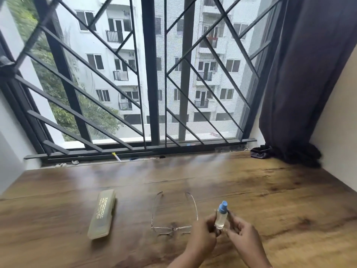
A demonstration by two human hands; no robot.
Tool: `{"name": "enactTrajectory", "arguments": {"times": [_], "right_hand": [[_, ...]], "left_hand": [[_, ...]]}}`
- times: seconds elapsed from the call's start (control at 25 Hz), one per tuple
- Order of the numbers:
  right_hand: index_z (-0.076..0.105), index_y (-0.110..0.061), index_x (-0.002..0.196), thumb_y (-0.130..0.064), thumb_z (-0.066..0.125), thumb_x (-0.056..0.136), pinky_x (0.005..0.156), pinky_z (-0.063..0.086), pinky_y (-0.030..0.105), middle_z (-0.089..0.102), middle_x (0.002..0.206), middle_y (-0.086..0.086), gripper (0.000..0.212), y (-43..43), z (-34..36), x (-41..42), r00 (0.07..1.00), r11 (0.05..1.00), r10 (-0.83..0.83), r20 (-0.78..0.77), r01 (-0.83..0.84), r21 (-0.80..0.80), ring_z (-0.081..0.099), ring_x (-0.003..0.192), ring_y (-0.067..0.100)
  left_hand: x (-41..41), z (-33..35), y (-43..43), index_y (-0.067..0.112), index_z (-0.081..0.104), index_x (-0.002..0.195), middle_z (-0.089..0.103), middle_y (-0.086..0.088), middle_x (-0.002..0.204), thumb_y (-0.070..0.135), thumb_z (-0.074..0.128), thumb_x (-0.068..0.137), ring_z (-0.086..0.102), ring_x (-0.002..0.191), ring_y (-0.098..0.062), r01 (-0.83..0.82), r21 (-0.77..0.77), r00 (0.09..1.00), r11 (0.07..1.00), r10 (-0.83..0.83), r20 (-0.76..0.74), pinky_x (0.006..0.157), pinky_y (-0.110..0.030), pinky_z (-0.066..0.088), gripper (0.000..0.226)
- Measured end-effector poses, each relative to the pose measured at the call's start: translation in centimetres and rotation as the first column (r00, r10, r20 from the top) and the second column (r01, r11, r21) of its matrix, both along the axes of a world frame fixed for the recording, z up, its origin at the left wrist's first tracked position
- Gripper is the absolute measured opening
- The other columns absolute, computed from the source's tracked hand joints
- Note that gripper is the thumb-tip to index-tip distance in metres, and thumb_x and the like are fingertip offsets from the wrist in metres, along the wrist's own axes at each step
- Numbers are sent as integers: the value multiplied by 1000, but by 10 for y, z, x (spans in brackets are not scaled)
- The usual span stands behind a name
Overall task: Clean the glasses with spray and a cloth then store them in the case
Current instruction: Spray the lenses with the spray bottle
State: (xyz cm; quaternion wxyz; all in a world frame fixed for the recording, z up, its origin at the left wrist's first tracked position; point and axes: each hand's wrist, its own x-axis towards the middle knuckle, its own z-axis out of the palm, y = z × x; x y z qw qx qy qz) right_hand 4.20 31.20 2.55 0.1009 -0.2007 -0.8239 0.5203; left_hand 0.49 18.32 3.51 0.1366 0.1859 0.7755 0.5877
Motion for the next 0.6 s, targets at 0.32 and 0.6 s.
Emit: {"name": "enactTrajectory", "arguments": {"times": [0.32,0.6], "right_hand": [[58,-12,124,-5,74,71,75,41,3,66,116,5,56,-1,1,-5,997,996,-75,2,75,-52,62,93,5],[55,-21,127,-1,69,73,80,45,23,66,118,8,60,-13,20,-2,992,981,-93,-88,107,164,66,99,25]], "left_hand": [[8,23,-20,26,40,135,48,17,45,-2,51,88,46,49,11,-51,-69,999,996,49,-23,57,-3,33,55],[-29,-20,-131,21,69,106,60,19,116,-9,49,66,38,125,-2,-422,-134,742,897,256,-620,96,-1,32,53]]}}
